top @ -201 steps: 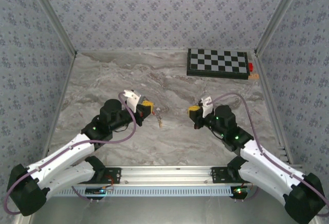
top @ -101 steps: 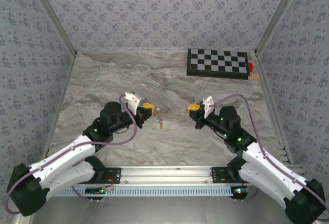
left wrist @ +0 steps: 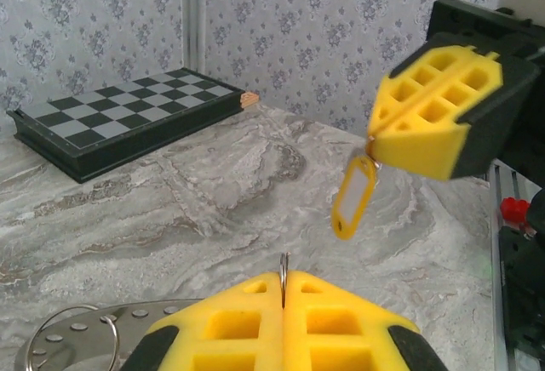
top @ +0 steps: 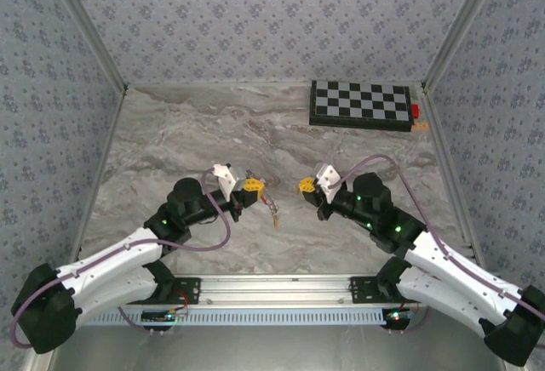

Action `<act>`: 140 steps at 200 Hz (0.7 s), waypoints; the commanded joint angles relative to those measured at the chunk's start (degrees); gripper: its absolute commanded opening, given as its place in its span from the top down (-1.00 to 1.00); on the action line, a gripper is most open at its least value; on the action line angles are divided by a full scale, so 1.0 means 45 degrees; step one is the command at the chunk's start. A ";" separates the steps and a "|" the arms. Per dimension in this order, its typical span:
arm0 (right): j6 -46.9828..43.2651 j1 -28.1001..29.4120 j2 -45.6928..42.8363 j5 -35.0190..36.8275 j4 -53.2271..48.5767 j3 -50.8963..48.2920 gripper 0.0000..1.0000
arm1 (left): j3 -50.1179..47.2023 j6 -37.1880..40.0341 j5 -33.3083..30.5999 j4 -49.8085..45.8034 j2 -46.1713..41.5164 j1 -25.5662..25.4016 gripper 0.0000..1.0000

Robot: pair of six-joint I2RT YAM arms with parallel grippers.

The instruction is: Put the keys on the keyring

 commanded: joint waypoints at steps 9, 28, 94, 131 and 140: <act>-0.1813 0.0352 0.0639 0.0046 -0.1153 0.1453 1.00 | 0.0939 -0.0303 0.0601 0.0664 0.0313 -0.0070 1.00; -0.2188 0.0335 0.1041 -0.0237 -0.1510 0.1917 1.00 | 0.1441 -0.0376 0.0581 0.0265 0.0679 -0.0070 1.00; -0.2661 0.0353 0.1420 -0.0892 -0.2120 0.2234 1.00 | 0.1373 -0.0132 0.1004 0.0441 0.1343 -0.0180 1.00; -0.3110 0.0312 0.1421 -0.0986 -0.2163 0.2177 1.00 | 0.1121 0.0250 0.0483 0.0074 0.0606 -0.0560 1.00; -0.3095 0.0312 0.1469 -0.1107 -0.2157 0.2151 1.00 | 0.1110 0.0323 0.0472 -0.0033 0.0476 -0.0618 1.00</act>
